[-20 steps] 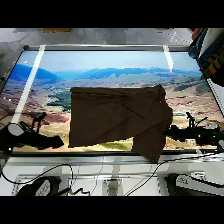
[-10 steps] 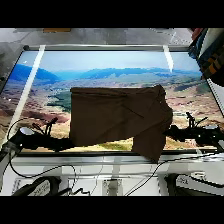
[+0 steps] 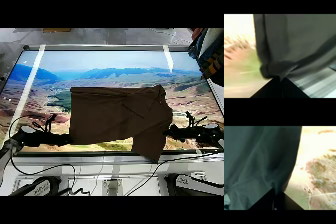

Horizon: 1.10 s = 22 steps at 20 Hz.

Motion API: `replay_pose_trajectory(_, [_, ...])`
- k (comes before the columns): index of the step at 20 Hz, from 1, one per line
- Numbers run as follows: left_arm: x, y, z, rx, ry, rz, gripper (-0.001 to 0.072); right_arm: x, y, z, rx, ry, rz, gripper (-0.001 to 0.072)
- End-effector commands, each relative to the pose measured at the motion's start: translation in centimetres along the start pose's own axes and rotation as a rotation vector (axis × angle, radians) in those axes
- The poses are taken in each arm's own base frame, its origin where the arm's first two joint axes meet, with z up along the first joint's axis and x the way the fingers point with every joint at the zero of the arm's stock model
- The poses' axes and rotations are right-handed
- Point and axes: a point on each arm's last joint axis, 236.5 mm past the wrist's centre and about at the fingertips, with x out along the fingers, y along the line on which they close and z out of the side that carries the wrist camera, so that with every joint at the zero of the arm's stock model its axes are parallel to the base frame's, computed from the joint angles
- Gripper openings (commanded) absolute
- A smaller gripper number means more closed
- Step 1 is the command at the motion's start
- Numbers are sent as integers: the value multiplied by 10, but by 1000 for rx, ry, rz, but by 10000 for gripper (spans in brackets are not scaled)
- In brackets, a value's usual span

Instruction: Fold the clothes and pants, and hang the long-sleeved shirts on hangers.

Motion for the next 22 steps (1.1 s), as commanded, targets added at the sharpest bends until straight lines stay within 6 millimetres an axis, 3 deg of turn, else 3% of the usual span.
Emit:
replay_pose_trajectory(1, [-30, -31, 44, 50, -88, -76, 10, -22, 43, 22, -24, -42, 137, 11])
replay_pose_trajectory(3, [-76, -66, 99, 140, -231, -118, 10, -58, 92, 47, -129, -153, 257, 10])
replay_pose_trajectory(5, [-135, -107, 148, 240, -411, -148, 10, -110, 144, 68, -246, -319, 334, 10])
replay_pose_trajectory(7, [-197, -151, 178, 354, -570, -160, 10, -166, 191, 72, -396, -475, 338, 10])
replay_pose_trajectory(9, [-255, -192, 188, 474, -706, -145, 10, -225, 238, 58, -575, -625, 290, 10])
replay_pose_trajectory(13, [-359, -264, 170, 666, -981, -71, 10, -343, 336, -6, -917, -983, 162, 11])
replay_pose_trajectory(17, [-478, -316, 123, 722, -1443, 45, 11, -464, 414, -86, -1070, -1477, 68, 11])
replay_pose_trajectory(19, [-537, -335, 82, 723, -1687, 91, 10, -497, 438, -128, -1125, -1630, 55, 11])
replay_pose_trajectory(20, [-564, -339, 60, 723, -1800, 142, 10, -504, 446, -143, -1141, -1659, 61, 11])
replay_pose_trajectory(22, [-596, -344, 22, 746, -1945, 265, 10, -502, 452, -153, -1118, -1631, 119, 11])
